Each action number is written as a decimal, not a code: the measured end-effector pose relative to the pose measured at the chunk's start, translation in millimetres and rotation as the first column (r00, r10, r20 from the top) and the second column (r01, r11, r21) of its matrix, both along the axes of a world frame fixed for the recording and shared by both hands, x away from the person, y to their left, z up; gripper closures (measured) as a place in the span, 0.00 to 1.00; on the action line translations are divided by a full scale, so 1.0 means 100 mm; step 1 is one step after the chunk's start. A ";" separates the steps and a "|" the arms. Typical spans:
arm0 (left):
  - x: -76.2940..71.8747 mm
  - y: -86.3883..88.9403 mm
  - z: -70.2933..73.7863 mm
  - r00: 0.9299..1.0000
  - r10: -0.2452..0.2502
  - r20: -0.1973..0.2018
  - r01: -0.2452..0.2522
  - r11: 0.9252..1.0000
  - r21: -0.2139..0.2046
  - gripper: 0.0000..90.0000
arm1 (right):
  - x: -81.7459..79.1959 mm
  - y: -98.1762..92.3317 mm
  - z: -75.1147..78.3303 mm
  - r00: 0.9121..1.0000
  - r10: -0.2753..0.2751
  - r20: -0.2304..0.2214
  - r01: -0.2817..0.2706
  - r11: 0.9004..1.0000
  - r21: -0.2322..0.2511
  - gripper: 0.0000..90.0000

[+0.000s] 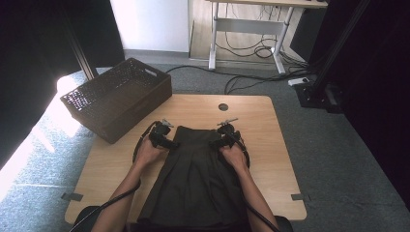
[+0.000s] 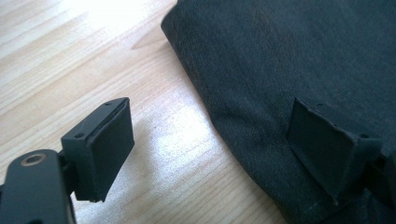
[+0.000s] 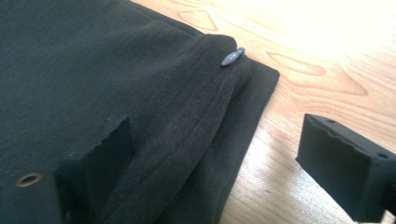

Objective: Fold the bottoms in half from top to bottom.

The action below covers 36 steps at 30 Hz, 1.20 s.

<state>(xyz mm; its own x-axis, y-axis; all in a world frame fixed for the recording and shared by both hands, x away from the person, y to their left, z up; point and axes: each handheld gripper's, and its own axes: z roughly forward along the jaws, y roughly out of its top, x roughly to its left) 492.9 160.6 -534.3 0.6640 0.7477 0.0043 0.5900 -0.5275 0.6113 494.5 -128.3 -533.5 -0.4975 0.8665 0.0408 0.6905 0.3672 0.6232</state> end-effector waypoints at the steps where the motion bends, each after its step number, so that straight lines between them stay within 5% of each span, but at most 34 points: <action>1: 0.00 0.00 0.00 1.000 0.001 0.001 -0.001 1.000 0.001 0.16 | 0.01 -0.02 -0.01 1.000 -0.004 -0.008 0.004 1.000 0.008 0.14; 7: 0.01 0.01 -0.01 1.000 0.002 -0.019 -0.002 1.000 -0.016 0.16 | 0.05 -0.07 -0.05 1.000 -0.007 -0.015 0.007 1.000 0.028 0.18; 10: 0.01 0.03 -0.02 0.999 -0.010 -0.031 0.008 0.999 -0.047 0.21 | 0.05 -0.06 -0.03 0.999 0.039 -0.012 -0.038 0.999 0.023 0.33; 13: -0.02 0.01 0.00 0.999 -0.040 -0.032 0.038 0.997 -0.062 0.35 | 0.03 -0.02 0.01 0.996 0.079 -0.036 -0.077 0.996 0.037 0.54; 24: -0.04 -0.02 -0.02 0.991 -0.100 -0.088 0.083 0.980 -0.181 0.84 | -0.02 -0.06 0.03 0.992 0.102 -0.069 -0.096 0.991 0.097 0.85; 29: -0.03 -0.02 0.03 0.991 -0.109 -0.073 0.094 0.979 -0.180 0.94 | -0.06 -0.05 0.08 0.991 0.130 -0.033 -0.128 0.990 0.063 0.88; 32: 0.02 0.05 0.13 0.993 -0.104 -0.055 0.087 0.963 -0.256 0.95 | -0.06 -0.06 0.16 0.990 0.138 -0.012 -0.137 0.988 0.067 0.89; 36: 0.06 0.06 0.29 0.995 -0.099 0.008 0.097 0.958 -0.271 0.95 | -0.05 -0.08 0.34 0.990 0.135 0.040 -0.138 0.987 0.083 0.89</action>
<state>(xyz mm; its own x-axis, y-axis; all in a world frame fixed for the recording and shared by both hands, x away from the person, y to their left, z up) 498.6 166.8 -504.8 0.7335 0.6517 -0.1932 0.5475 -0.3981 0.7361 489.5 -136.5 -499.0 -0.6136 0.7842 0.0924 0.6153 0.4016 0.6783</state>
